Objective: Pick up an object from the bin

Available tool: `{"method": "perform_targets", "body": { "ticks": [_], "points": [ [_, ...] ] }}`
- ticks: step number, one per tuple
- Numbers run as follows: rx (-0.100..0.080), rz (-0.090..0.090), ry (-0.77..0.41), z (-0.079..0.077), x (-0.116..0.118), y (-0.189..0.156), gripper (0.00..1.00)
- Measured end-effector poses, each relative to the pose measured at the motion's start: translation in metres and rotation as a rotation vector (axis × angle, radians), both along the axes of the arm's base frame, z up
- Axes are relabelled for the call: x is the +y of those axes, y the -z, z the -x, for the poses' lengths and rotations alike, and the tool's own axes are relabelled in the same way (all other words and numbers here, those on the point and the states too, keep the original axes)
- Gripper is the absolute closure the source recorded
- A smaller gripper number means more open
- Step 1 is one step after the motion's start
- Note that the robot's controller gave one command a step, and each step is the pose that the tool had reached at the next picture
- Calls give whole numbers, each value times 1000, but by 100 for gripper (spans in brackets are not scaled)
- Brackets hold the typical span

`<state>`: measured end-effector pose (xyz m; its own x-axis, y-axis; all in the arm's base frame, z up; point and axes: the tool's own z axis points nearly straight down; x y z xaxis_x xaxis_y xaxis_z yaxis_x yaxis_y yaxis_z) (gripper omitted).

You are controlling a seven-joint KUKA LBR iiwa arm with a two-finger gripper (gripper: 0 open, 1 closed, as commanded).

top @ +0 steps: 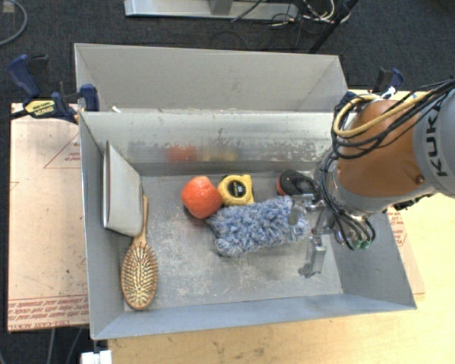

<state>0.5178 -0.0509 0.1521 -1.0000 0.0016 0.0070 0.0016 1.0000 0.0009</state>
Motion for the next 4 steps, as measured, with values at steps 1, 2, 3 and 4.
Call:
{"method": "perform_targets", "body": {
  "ticks": [1, 2, 3, 4],
  "points": [
    [-8, 1, -1, -2, 0, -4, 0],
    [-15, 2, -34, -12, 21, 32, 0],
    [-7, 0, -177, -8, 48, 69, 0],
    [-12, 0, -180, -16, 53, 74, 0]
  ]
}}
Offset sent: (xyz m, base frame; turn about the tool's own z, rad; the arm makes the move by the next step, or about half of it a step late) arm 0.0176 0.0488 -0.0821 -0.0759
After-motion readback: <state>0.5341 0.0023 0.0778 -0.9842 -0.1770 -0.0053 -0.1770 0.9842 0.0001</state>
